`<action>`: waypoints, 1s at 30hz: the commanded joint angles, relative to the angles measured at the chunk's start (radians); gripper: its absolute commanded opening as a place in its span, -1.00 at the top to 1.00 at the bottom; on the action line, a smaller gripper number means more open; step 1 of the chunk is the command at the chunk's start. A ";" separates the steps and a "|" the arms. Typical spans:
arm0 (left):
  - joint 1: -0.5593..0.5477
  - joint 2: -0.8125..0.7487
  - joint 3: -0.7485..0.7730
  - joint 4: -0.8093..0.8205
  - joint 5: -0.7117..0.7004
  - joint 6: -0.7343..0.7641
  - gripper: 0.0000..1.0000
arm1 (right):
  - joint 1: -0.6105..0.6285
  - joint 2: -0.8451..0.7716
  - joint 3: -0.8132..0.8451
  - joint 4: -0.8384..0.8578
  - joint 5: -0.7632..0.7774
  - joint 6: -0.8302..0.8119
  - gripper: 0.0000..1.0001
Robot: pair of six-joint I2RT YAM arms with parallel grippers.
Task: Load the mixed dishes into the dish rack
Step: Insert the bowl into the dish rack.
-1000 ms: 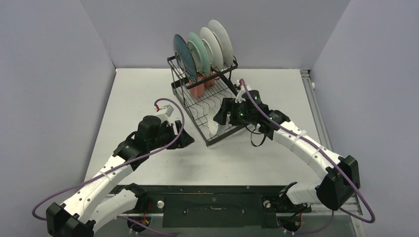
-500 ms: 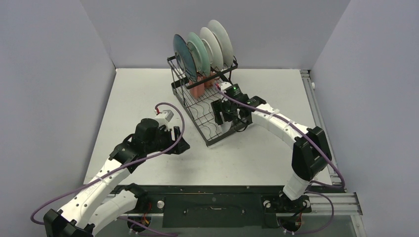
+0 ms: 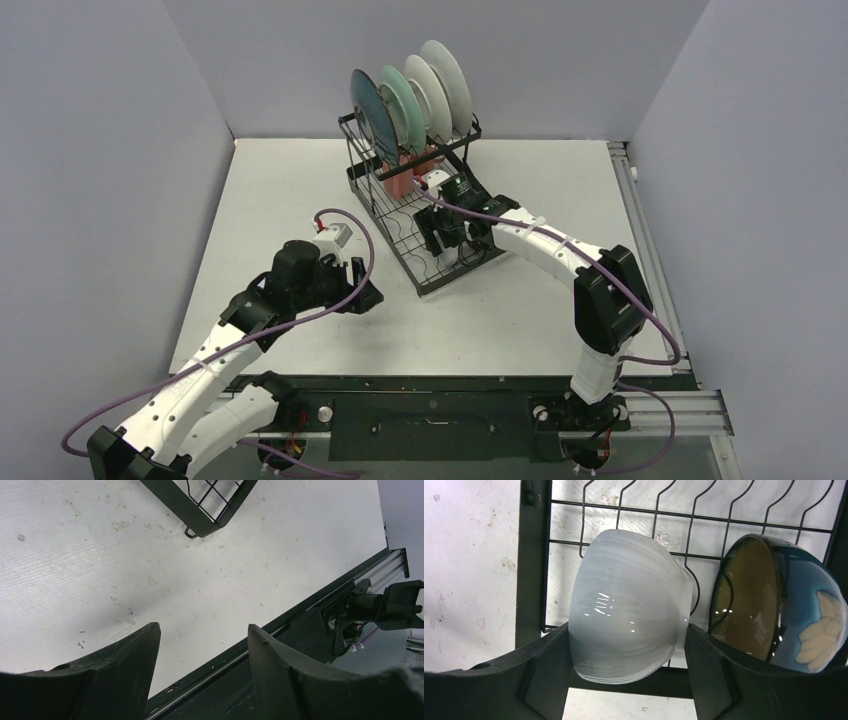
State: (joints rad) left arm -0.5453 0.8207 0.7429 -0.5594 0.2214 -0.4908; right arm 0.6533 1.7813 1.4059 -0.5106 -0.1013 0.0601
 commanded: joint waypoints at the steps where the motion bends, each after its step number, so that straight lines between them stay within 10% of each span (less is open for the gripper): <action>1: 0.008 -0.022 0.010 0.001 0.015 0.017 -0.22 | 0.013 0.019 0.059 0.043 0.008 -0.020 1.00; 10: 0.010 -0.029 0.008 -0.003 0.005 0.017 -0.23 | -0.012 0.072 0.079 0.010 -0.092 0.027 0.95; 20: 0.014 -0.033 0.008 -0.005 -0.004 0.017 -0.32 | -0.024 0.046 0.075 -0.018 -0.020 0.050 -0.59; 30: 0.016 -0.043 0.008 -0.009 -0.019 0.015 -0.37 | -0.026 -0.030 0.073 -0.013 0.074 0.068 -0.66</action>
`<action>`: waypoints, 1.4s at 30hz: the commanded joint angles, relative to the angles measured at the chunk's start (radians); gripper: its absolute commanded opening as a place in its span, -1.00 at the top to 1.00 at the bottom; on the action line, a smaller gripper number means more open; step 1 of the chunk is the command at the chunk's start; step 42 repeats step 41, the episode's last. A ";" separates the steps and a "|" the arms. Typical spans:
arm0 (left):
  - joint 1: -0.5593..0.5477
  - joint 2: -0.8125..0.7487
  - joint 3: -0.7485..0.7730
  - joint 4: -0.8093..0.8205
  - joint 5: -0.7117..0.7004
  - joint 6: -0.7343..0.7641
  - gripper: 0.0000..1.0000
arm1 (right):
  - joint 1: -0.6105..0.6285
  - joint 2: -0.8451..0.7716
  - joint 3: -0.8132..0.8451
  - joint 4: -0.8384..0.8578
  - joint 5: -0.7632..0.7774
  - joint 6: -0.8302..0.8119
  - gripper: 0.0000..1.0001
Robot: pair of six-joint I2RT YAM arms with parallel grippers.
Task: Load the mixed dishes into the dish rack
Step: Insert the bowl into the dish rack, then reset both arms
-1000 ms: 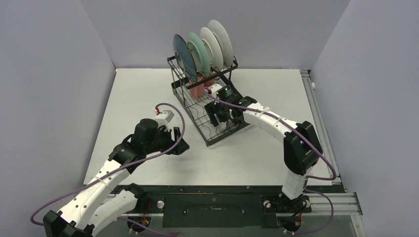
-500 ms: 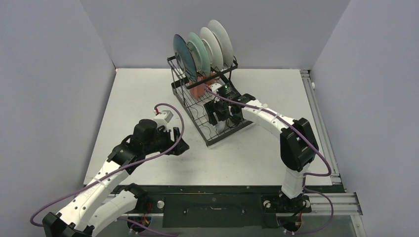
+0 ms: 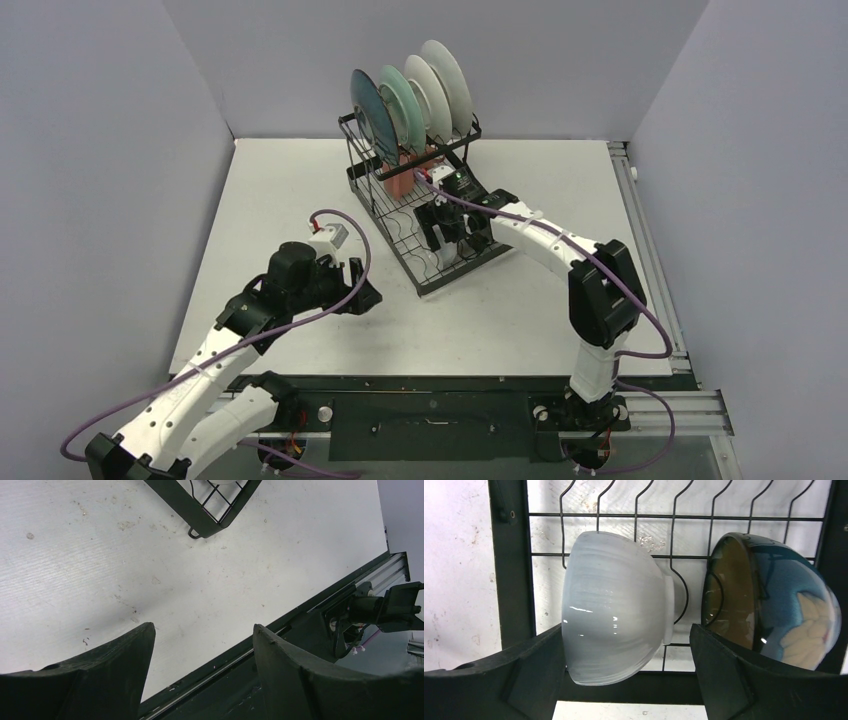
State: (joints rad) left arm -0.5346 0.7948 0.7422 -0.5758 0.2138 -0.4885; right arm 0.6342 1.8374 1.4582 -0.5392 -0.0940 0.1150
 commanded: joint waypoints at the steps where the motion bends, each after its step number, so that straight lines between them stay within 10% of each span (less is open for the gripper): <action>1: 0.005 -0.019 0.008 0.009 -0.013 0.013 -0.38 | -0.007 -0.101 0.020 0.016 0.071 0.013 -0.67; 12: 0.008 -0.052 0.016 0.009 -0.047 0.012 -0.97 | 0.011 -0.298 -0.049 0.010 0.158 0.057 -0.72; 42: 0.010 -0.236 0.024 0.022 -0.204 0.035 -0.93 | 0.027 -1.098 -0.553 0.067 0.334 0.185 -0.76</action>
